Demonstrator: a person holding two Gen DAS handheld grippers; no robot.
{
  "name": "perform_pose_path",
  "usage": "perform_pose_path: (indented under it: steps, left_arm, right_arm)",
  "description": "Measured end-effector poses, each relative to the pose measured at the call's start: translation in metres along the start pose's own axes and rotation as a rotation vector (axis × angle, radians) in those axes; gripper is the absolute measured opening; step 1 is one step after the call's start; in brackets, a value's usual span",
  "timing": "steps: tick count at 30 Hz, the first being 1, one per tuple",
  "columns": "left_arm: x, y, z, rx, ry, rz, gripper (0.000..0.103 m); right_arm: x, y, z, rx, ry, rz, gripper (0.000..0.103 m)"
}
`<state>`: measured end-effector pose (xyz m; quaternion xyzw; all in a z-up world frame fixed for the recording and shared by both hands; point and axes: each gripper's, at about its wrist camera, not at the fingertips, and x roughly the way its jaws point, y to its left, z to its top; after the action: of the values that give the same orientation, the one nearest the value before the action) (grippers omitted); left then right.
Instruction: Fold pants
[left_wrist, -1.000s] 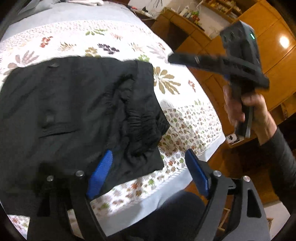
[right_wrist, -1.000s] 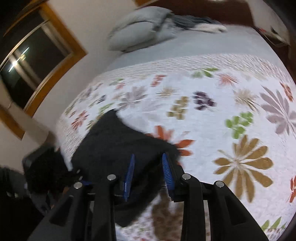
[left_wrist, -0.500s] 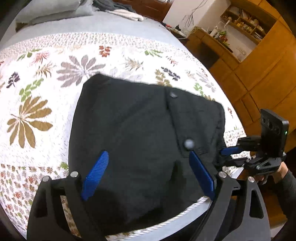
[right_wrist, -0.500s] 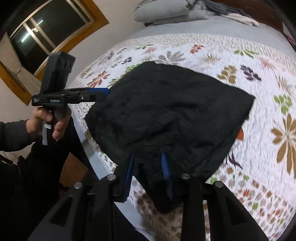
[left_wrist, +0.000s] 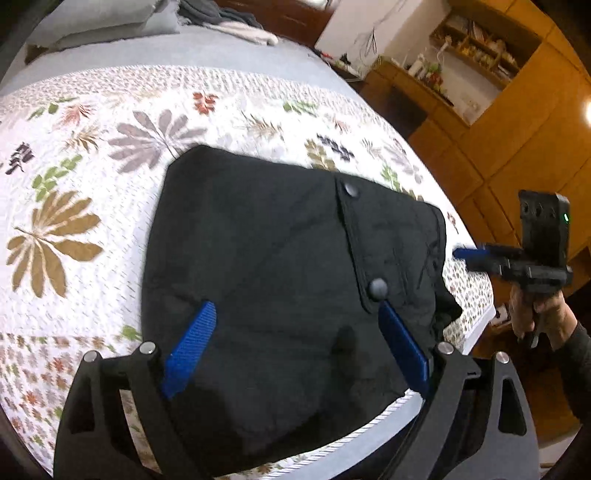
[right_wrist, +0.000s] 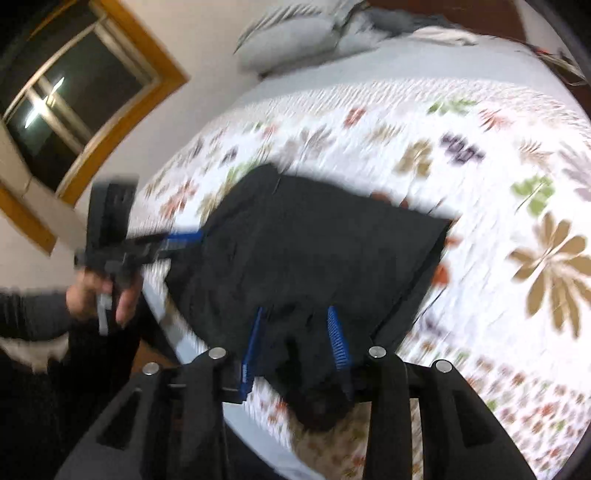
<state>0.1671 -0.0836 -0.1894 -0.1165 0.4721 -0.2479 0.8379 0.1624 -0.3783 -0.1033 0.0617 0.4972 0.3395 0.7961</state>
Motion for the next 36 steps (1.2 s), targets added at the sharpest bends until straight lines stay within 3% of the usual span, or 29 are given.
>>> perform_pose_path:
  steps: [4, 12, 14, 15, 17, 22, 26, 30, 36]
  left_arm:
    - [0.002, 0.011, 0.001, -0.036, 0.02, -0.015, 0.09]
    - [0.008, 0.009, 0.001, 0.002, 0.028, -0.032, 0.091]
    - [0.004, 0.005, 0.005, 0.018, 0.036, 0.007, 0.091]
    - [0.0, 0.002, 0.007, 0.044, 0.031, 0.038, 0.091]
    - [-0.009, -0.004, 0.013, 0.098, 0.019, 0.081, 0.091]
    - [-0.027, -0.003, 0.026, 0.142, -0.006, 0.13, 0.091]
    - [-0.032, 0.003, 0.033, 0.164, -0.008, 0.154, 0.091]
    - [-0.023, 0.02, 0.037, 0.165, 0.011, 0.148, 0.091]
    - [0.007, 0.055, 0.037, 0.095, 0.099, 0.127, 0.091]
  right_arm:
    - [0.007, -0.026, 0.025, 0.096, -0.042, -0.016, 0.038]
    - [0.049, -0.055, 0.023, 0.175, 0.054, -0.041, 0.036]
    - [0.049, -0.058, 0.023, 0.201, 0.047, -0.03, 0.036]
    - [0.046, -0.057, 0.023, 0.21, 0.04, -0.026, 0.039]
    - [0.035, -0.054, 0.021, 0.228, 0.005, -0.022, 0.058]
    - [0.017, -0.054, 0.009, 0.293, -0.03, -0.058, 0.084]
    - [0.012, -0.068, -0.007, 0.408, -0.047, -0.062, 0.09]
    - [0.024, -0.086, -0.018, 0.527, -0.031, 0.023, 0.093]
    - [0.06, -0.094, -0.019, 0.576, 0.044, 0.049, 0.096]
